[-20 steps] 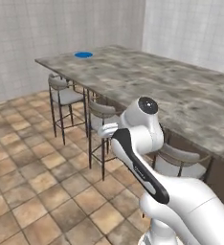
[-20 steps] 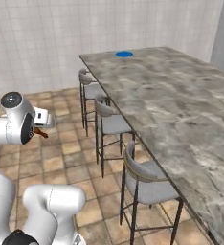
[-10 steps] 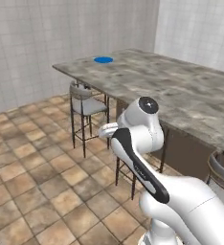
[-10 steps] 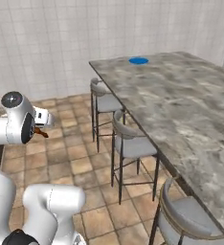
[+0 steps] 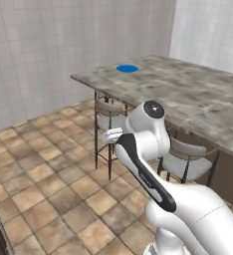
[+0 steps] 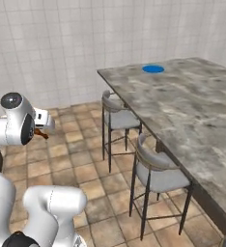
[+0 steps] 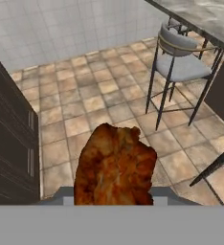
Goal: Take the chicken drumstick from the fridge and place it on the digital scale on the counter by the fridge. Wait a few seconds for a reading, then move it to the plate on the dining counter.
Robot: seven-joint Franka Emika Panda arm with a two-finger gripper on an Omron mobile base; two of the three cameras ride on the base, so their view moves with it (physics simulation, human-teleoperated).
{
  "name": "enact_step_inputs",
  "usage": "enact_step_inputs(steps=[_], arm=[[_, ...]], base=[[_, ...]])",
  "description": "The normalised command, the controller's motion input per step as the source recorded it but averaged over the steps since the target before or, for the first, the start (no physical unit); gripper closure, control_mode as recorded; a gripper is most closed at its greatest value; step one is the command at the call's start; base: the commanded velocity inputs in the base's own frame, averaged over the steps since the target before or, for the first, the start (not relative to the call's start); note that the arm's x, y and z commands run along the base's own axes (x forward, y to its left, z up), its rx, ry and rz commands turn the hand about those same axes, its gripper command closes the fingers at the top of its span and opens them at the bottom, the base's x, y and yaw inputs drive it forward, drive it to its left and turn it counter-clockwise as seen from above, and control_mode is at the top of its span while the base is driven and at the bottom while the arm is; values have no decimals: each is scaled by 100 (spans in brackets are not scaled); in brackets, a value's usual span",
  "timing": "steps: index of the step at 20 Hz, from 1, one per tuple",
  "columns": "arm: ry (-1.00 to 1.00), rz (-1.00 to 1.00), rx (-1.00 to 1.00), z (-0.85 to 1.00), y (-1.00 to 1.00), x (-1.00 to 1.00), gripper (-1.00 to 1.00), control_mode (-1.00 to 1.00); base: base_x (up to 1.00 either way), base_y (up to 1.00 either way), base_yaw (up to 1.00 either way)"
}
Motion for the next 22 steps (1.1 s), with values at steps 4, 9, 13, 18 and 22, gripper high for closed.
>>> enact_step_inputs(steps=[4,9,13,18,22], arm=[[0,0,0,0,0,0,100,100],[0,0,0,0,0,0,100,100],[0,0,0,0,0,0,100,100],[0,0,0,0,0,0,100,100],[0,0,0,0,0,0,100,100]], base=[[100,100,-14],[100,87,-17],[100,79,-18],[100,68,-21],[100,65,-22]])
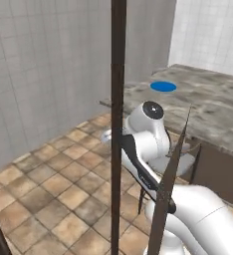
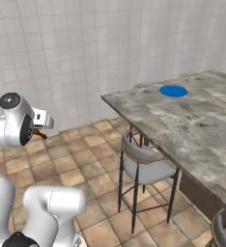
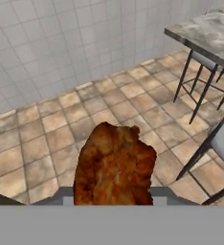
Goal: Take the chicken drumstick from the fridge and place it on the digital scale on the counter by the fridge. Wait a few seconds for a reading, then move it to the plate on the dining counter.
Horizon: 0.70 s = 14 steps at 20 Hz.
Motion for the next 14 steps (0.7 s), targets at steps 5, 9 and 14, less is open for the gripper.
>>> enact_step_inputs(steps=[5,9,14], arm=[[0,0,0,0,0,0,100,100],[0,0,0,0,0,0,100,100],[0,0,0,0,0,0,100,100]], base=[[100,57,-23],[100,48,-27],[100,46,-30]])
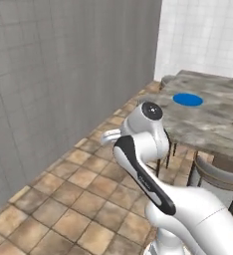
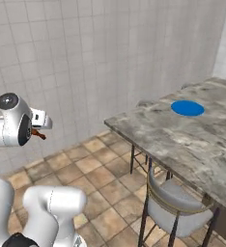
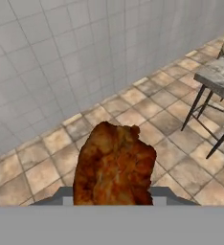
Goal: Take the chicken drumstick from the fridge and place it on the digital scale on the counter by the fridge. Wait a few seconds for a reading, then move it to the plate on the dining counter.
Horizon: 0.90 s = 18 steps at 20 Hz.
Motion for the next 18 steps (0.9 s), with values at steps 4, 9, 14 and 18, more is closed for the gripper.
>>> enact_step_inputs(steps=[4,9,14,18], arm=[[0,0,0,0,0,0,100,100],[0,0,0,0,0,0,100,100],[0,0,0,0,0,0,100,100],[0,0,0,0,0,0,100,100]], base=[[100,46,-34],[100,53,-39],[100,55,-43],[100,58,-48]])
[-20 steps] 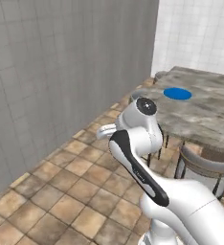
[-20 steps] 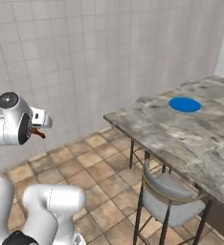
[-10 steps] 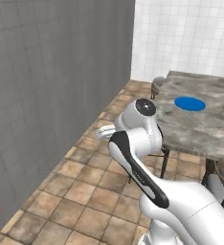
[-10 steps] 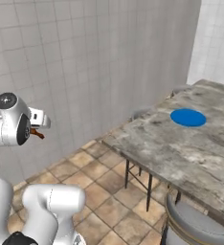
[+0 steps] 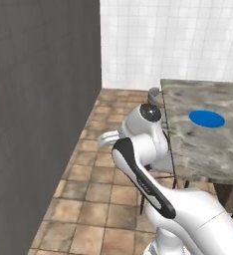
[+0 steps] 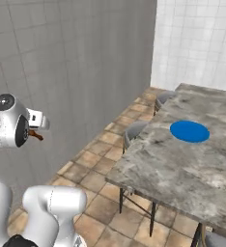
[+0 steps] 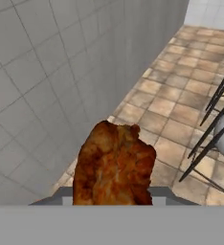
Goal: Take the chicken drumstick from the fridge and place it on the digital scale on the counter by the fridge. Wait a few seconds for a reading, then move it to the plate on the dining counter.
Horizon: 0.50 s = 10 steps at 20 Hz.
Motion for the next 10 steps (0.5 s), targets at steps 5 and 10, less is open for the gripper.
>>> enact_step_inputs(steps=[5,10], arm=[[0,0,0,0,0,0,100,100],[0,0,0,0,0,0,100,100]], base=[[87,65,-55],[61,73,-63]])
